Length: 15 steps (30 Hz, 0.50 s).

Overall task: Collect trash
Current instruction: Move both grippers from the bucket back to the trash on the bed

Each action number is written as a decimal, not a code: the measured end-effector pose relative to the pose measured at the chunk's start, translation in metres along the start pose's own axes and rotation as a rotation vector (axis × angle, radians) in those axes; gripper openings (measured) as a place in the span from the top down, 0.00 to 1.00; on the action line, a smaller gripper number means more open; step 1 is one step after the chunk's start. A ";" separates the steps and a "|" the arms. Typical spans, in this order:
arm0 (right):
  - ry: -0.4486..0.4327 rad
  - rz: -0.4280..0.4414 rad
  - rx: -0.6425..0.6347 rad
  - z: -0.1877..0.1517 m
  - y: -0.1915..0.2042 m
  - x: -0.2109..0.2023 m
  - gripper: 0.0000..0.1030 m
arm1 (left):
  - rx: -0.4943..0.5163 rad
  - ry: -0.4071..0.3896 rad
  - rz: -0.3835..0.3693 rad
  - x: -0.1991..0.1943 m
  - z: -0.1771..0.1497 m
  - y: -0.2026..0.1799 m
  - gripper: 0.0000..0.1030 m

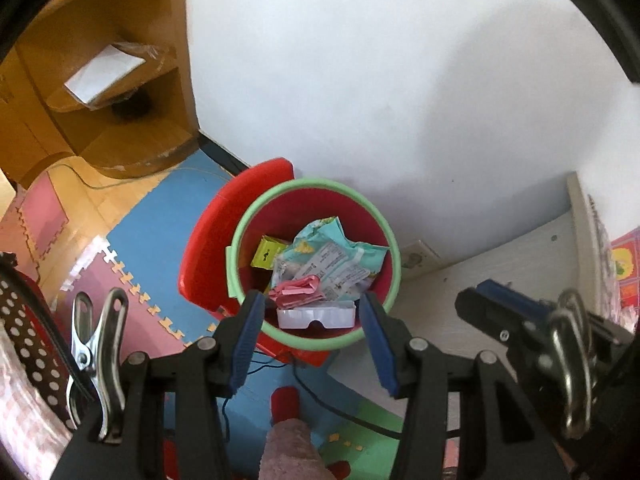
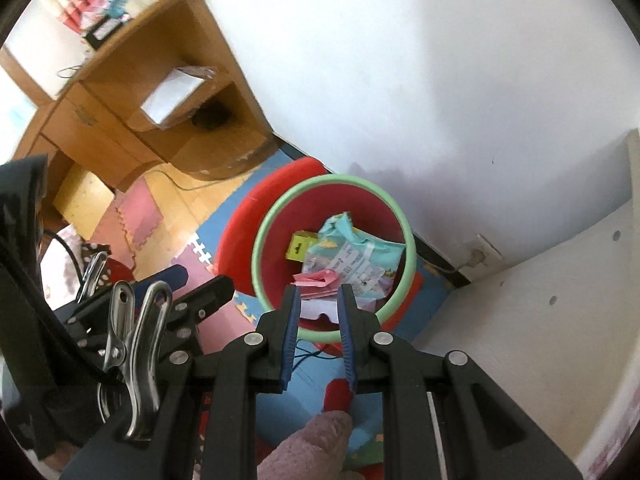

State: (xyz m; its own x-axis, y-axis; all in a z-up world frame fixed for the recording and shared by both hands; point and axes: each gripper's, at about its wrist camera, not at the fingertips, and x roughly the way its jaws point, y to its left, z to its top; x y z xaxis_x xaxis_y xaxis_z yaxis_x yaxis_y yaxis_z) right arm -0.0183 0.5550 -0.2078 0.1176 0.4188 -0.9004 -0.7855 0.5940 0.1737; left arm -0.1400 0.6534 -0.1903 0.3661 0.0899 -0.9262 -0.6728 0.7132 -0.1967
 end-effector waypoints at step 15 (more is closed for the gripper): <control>-0.226 0.105 -0.040 -0.063 0.011 -0.139 0.81 | 0.084 -0.101 0.045 -0.121 -0.046 -0.055 0.49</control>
State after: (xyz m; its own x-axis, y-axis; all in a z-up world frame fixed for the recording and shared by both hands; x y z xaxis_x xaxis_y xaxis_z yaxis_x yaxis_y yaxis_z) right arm -0.0819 0.4600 -0.1055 0.1628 0.6224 -0.7655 -0.8234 0.5132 0.2422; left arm -0.1768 0.5717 -0.0823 0.4025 0.1895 -0.8956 -0.6356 0.7619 -0.1244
